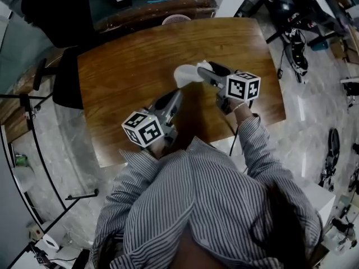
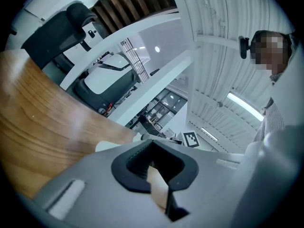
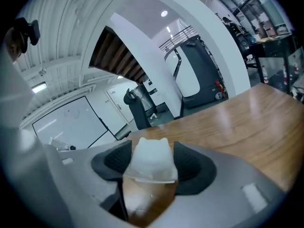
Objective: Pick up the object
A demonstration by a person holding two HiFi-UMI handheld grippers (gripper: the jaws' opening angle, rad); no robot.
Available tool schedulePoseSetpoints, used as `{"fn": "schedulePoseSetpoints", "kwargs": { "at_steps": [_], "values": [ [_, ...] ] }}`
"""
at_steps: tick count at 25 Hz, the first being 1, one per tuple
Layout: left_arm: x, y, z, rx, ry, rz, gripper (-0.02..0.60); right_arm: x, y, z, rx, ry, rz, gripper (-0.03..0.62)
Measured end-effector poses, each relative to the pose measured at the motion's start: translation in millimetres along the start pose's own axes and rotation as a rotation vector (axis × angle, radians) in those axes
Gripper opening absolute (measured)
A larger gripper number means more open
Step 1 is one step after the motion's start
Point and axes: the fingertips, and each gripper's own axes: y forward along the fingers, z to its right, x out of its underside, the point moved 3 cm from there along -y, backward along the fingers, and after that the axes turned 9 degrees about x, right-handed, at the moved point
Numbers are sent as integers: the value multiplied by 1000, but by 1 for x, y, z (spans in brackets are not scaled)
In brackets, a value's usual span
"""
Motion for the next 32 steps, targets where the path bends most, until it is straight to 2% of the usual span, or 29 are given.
{"fn": "schedulePoseSetpoints", "kwargs": {
  "at_steps": [4, 9, 14, 20, 32],
  "values": [
    [-8, 0, 7, 5, 25, 15, 0, -12, -21, -18, -34, -12, 60, 276],
    [-19, -1, 11, 8, 40, 41, 0, -45, -51, -39, -70, -4, 196, 275],
    [-32, -11, 10, 7, 49, 104, 1, -67, -77, -60, -113, 2, 310, 275],
    [-45, -14, 9, -6, 58, 150, 2, -73, -88, -67, -128, 26, 336, 273],
    [-42, -15, 9, -16, 60, 144, 1, -64, -83, -61, -134, 85, 340, 270]
  ]
}}
